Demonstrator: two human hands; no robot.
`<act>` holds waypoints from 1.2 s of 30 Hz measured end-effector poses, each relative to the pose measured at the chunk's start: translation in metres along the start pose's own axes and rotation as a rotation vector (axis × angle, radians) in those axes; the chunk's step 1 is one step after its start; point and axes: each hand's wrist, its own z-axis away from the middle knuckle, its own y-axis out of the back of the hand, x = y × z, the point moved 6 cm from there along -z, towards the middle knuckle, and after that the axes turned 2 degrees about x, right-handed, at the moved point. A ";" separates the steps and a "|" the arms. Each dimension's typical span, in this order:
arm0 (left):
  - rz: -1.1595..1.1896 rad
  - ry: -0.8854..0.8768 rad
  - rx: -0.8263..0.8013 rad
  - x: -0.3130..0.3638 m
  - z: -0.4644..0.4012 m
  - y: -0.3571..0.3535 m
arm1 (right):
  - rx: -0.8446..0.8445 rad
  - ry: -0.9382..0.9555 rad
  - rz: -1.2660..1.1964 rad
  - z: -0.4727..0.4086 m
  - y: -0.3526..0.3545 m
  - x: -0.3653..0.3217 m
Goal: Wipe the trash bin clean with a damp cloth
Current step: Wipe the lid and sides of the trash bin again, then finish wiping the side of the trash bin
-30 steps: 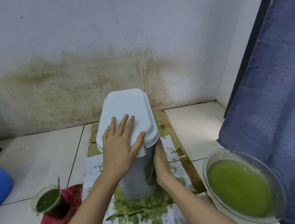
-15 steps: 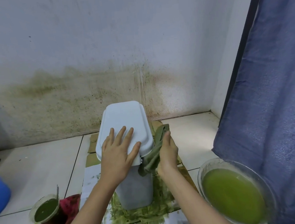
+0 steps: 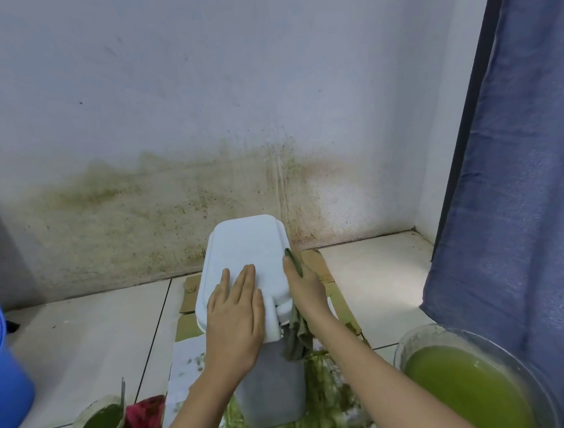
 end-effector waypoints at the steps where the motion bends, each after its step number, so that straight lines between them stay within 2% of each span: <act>1: -0.009 0.003 -0.014 0.000 0.000 0.000 | 0.015 0.020 0.037 0.008 0.003 0.002; 5: -0.054 0.029 -0.171 0.003 -0.002 0.001 | -0.019 0.062 0.159 0.047 0.019 0.006; 8: -0.071 0.107 -0.413 0.008 -0.004 0.009 | -0.022 -0.113 0.131 0.055 0.045 0.005; 12: 0.196 0.147 -0.383 0.053 0.002 0.039 | -0.029 -0.319 -0.223 0.069 0.073 -0.019; 15: 0.519 0.214 -0.546 0.106 0.013 0.044 | -0.017 -0.371 -0.498 0.080 0.090 -0.046; 17: 0.640 0.217 -0.575 0.133 0.013 0.045 | -0.029 -0.340 -0.611 0.084 0.100 -0.060; 20: 0.763 0.252 -0.493 0.152 0.006 0.046 | -0.047 -0.287 -0.677 0.095 0.118 -0.076; 23: 0.902 0.293 -0.439 0.163 -0.004 0.048 | -0.007 -0.256 -0.614 0.099 0.147 -0.071; 26: 1.051 0.343 -0.538 0.176 -0.006 0.040 | -0.007 -0.376 -0.432 0.099 0.168 -0.050; 29: 1.116 0.350 -0.599 0.179 -0.006 0.023 | -0.073 -0.404 -0.492 0.105 0.179 -0.037; 33: 1.065 0.365 -0.635 0.181 0.004 -0.011 | 0.138 -0.256 -0.600 0.108 0.198 -0.009; 36: 1.047 0.344 -0.741 0.187 0.016 -0.051 | 0.308 -0.219 -0.519 0.113 0.215 0.029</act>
